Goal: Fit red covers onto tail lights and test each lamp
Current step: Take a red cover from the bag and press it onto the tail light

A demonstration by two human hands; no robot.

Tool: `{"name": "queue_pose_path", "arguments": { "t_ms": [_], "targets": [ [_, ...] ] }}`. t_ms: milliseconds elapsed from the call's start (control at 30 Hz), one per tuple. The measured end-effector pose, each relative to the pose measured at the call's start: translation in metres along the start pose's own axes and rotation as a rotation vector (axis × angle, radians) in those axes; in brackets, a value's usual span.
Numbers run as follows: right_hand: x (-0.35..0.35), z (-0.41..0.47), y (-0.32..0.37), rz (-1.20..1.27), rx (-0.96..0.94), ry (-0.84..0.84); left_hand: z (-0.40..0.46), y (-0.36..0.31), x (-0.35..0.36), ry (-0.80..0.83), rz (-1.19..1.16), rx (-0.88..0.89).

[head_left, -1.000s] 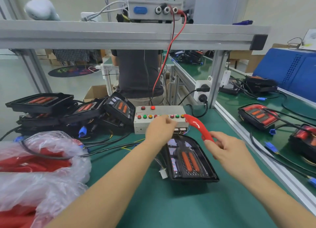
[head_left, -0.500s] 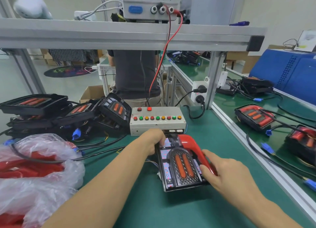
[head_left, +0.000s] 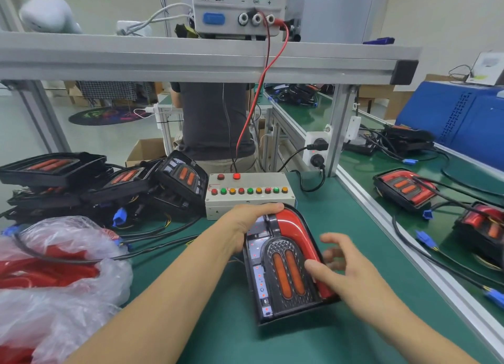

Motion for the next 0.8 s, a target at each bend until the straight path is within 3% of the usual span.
{"name": "queue_pose_path", "arguments": {
  "t_ms": [67, 133, 600, 700, 800],
  "targets": [
    [0.012, 0.003, -0.007, 0.373, 0.184, 0.219, -0.001, -0.002, -0.002, -0.018, 0.001, 0.025],
    [0.015, 0.004, -0.005, 0.419, 0.173, 0.311, -0.002, -0.002, -0.002, -0.018, -0.001, 0.028],
    [0.012, 0.013, -0.007, 0.396, 0.183, 0.158, 0.001, -0.002, -0.003, -0.024, -0.106, 0.046],
    [0.013, 0.016, -0.006, 0.39, 0.176, 0.195, -0.004, -0.007, -0.006, -0.037, 0.06, 0.037],
    [0.008, 0.02, -0.007, 0.385, 0.176, 0.201, -0.036, -0.044, -0.02, -0.175, 0.42, 0.279]
  ]
}}
Point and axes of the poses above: each hand's wrist, its own z-axis towards the middle knuckle, its own x-axis out of the palm, y = z × x, the point moved 6 cm from there along z, towards the middle knuckle, and after that the axes turned 1 degree about y, right-handed, at the moved point
